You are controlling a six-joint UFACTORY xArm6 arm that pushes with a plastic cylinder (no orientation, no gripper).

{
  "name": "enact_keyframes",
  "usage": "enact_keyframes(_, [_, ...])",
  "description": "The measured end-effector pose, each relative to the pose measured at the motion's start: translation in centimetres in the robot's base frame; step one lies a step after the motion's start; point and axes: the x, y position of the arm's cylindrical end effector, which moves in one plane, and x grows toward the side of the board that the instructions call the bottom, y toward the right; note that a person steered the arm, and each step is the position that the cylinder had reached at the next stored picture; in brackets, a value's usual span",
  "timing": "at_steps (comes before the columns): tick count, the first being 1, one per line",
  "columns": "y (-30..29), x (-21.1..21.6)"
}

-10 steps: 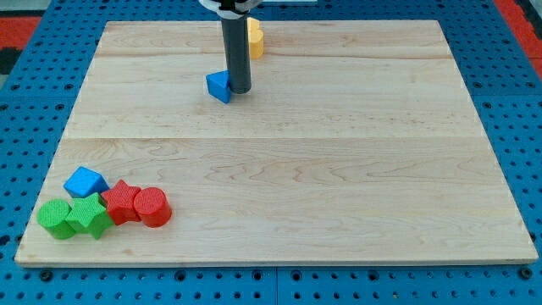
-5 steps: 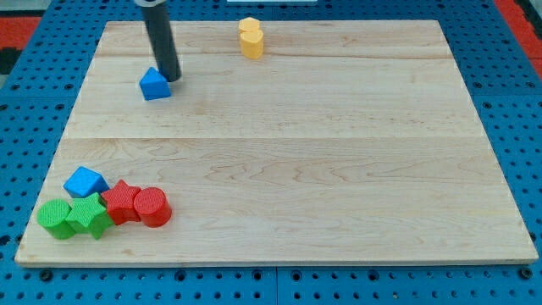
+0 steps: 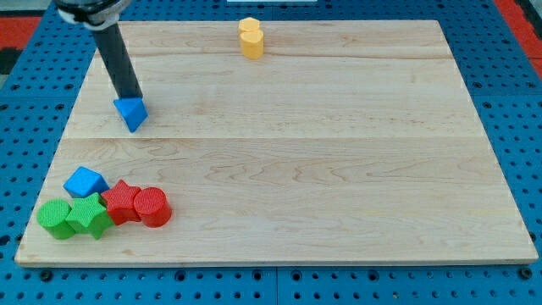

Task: Push the blue triangle into the green star

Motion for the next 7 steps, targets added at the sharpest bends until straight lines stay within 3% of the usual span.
enact_keyframes(2, [0.7, 6.3])
enact_keyframes(5, [2.4, 12.3])
enact_keyframes(6, [0.8, 13.0])
enact_keyframes(7, [0.3, 10.8])
